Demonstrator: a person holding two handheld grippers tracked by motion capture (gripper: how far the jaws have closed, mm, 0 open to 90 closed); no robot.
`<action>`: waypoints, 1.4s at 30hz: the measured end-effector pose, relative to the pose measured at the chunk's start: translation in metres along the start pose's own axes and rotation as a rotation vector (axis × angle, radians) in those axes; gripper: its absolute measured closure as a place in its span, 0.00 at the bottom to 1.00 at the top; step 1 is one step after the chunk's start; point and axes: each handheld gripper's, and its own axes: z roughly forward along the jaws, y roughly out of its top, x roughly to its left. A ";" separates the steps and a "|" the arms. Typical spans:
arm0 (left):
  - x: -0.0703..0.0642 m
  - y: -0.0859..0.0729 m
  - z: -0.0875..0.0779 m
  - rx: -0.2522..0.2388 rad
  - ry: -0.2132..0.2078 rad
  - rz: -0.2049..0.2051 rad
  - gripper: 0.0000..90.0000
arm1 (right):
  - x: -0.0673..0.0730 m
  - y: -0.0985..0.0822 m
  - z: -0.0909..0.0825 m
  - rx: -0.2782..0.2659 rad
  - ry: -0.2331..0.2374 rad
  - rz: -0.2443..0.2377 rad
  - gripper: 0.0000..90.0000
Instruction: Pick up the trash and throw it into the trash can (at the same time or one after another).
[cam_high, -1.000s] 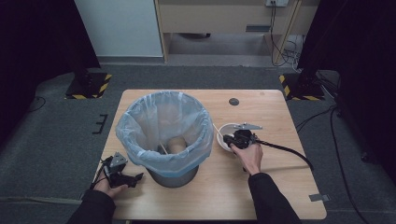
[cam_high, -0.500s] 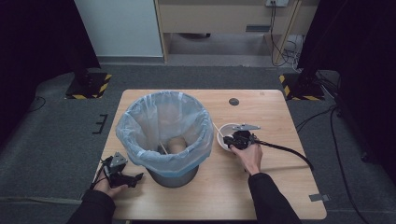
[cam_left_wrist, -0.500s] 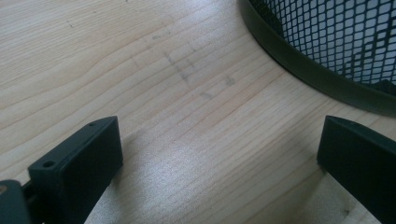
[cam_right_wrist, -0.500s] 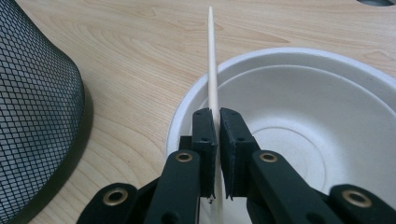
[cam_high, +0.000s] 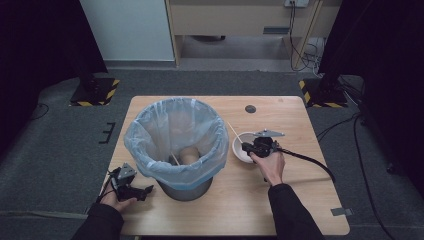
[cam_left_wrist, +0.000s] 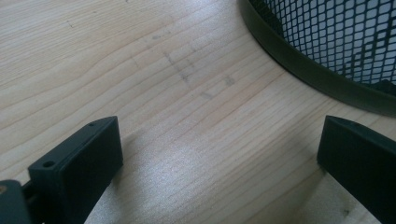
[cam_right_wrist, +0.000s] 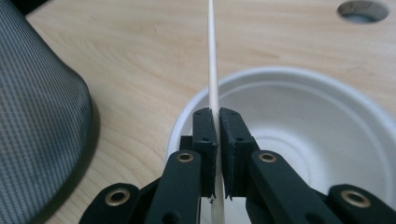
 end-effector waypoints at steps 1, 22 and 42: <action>0.000 0.000 0.000 0.000 0.000 0.000 0.00 | -0.001 0.002 -0.003 -0.018 0.002 0.009 0.96; 0.000 0.000 0.000 0.000 0.000 0.000 0.00 | -0.023 0.048 -0.087 -0.373 0.041 0.094 0.96; 0.000 0.000 0.000 0.000 0.000 0.000 0.00 | 0.002 0.078 -0.146 -0.598 0.170 0.052 0.96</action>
